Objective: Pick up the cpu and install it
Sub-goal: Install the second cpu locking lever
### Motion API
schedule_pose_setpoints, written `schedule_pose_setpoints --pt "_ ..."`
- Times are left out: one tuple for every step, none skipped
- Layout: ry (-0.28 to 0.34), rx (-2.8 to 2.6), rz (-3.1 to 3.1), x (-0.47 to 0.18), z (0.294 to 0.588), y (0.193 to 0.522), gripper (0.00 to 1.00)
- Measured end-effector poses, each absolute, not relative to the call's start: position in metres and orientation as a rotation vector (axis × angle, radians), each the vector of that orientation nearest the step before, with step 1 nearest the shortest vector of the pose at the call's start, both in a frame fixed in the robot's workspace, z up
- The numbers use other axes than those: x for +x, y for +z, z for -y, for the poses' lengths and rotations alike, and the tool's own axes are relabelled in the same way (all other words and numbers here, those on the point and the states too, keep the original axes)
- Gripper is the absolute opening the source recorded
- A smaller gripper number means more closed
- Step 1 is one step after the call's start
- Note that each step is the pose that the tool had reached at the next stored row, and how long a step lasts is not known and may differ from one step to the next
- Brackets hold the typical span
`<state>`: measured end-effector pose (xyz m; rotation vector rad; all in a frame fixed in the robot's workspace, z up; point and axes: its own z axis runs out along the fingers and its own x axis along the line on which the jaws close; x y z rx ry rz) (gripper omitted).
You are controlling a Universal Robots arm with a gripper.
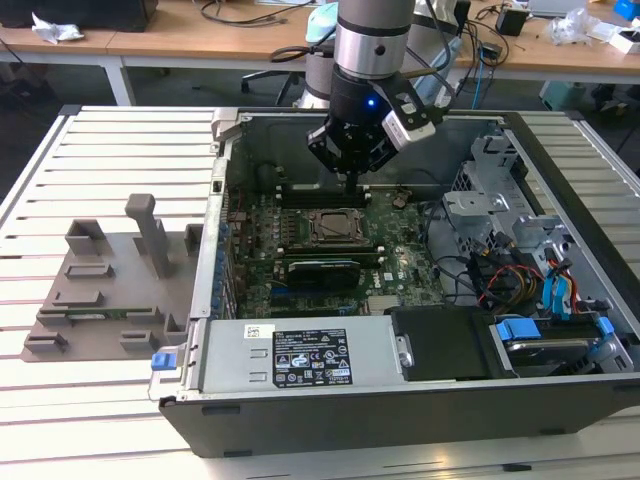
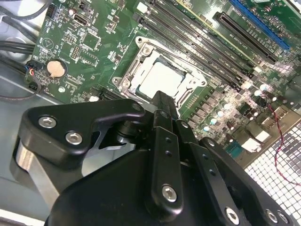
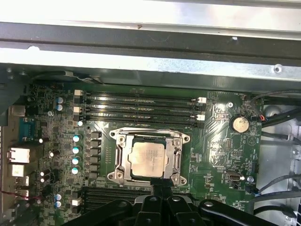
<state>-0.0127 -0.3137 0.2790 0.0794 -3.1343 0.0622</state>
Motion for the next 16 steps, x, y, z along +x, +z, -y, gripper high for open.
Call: schedule_pose_setpoints --pt "0.063 0.08 3.134 -0.013 0.314 0.279 0.11" --pt "0.062 0.08 3.134 -0.013 0.316 0.279 0.11" --pt "0.062 0.079 3.134 -0.013 0.317 0.279 0.11" --pt "0.062 0.079 3.134 -0.013 0.319 0.279 0.11" --pt "0.062 0.079 3.134 -0.013 0.321 0.279 0.11" --pt "0.062 0.079 3.134 -0.013 0.322 0.279 0.11" --pt "0.062 0.079 3.134 -0.013 0.323 0.279 0.11" --pt "0.062 0.079 3.134 -0.013 0.325 0.279 0.11" --pt "0.062 0.079 3.134 -0.013 0.326 0.279 0.11" --pt "0.062 0.08 3.134 -0.013 0.326 0.279 0.11" --pt "0.062 0.079 3.134 -0.013 0.328 0.279 0.11" --pt "0.062 0.079 3.134 -0.013 0.33 0.279 0.11" --pt "0.062 0.08 3.134 -0.013 0.333 0.278 0.11" --pt "0.062 0.08 3.134 -0.013 0.334 0.278 0.11" --pt "0.062 0.079 3.134 -0.013 0.336 0.278 0.11" --pt "0.062 0.079 3.134 -0.013 0.337 0.278 0.11"
